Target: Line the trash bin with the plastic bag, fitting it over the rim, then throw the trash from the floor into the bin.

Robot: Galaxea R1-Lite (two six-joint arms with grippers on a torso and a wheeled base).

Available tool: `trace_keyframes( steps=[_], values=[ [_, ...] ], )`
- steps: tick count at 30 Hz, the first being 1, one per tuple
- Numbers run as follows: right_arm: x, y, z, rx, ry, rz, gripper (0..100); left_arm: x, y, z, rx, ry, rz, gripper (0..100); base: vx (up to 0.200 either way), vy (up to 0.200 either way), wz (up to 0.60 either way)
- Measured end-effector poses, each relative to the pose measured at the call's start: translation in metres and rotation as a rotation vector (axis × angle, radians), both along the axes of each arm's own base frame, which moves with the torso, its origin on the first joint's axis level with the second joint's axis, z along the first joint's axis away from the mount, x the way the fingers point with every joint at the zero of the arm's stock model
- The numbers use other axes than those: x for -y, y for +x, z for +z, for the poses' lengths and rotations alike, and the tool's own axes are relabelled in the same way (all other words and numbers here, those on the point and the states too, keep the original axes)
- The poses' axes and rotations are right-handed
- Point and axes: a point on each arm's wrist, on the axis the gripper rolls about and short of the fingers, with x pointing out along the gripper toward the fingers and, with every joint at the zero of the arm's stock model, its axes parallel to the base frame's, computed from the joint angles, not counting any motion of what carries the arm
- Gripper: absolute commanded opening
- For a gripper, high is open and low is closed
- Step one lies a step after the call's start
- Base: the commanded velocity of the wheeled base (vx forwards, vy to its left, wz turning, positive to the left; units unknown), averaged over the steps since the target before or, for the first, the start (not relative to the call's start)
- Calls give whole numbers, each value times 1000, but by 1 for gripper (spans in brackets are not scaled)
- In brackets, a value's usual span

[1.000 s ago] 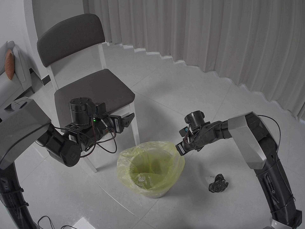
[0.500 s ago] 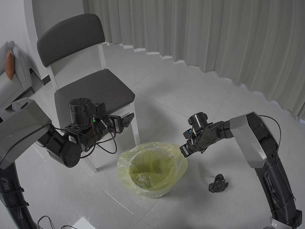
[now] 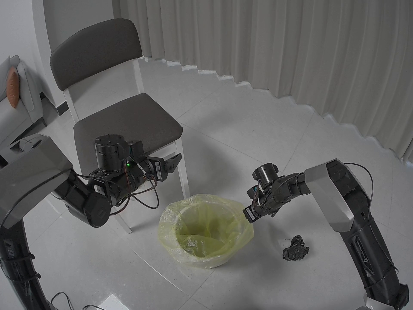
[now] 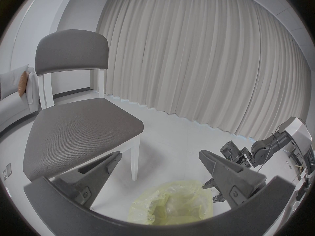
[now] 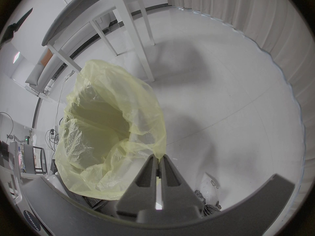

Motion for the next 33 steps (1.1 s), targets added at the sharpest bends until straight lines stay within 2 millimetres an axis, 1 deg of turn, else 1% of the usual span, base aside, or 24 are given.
trace_keyframes(
  steps=[12,19,25,26,29,33],
  values=[
    [-11,-6,-11,-19,-10,25,0,1,0,-1,2,-3,-2,100,0,0,0],
    [-13,-9,-23,-27,-46,23,0,2,1,-4,11,-6,-4,100,0,0,0],
    [-11,-8,-24,-30,-47,19,0,2,2,-6,10,-5,-3,100,0,0,0],
    [-10,-8,-24,-30,-47,17,100,2,2,-6,10,-5,-3,100,0,0,0],
    [-8,-6,-17,-17,-43,12,100,2,2,-6,9,-5,-3,100,0,0,0],
    [-7,-2,0,16,-28,2,100,2,1,-8,3,-5,-4,100,0,0,0]
  ],
)
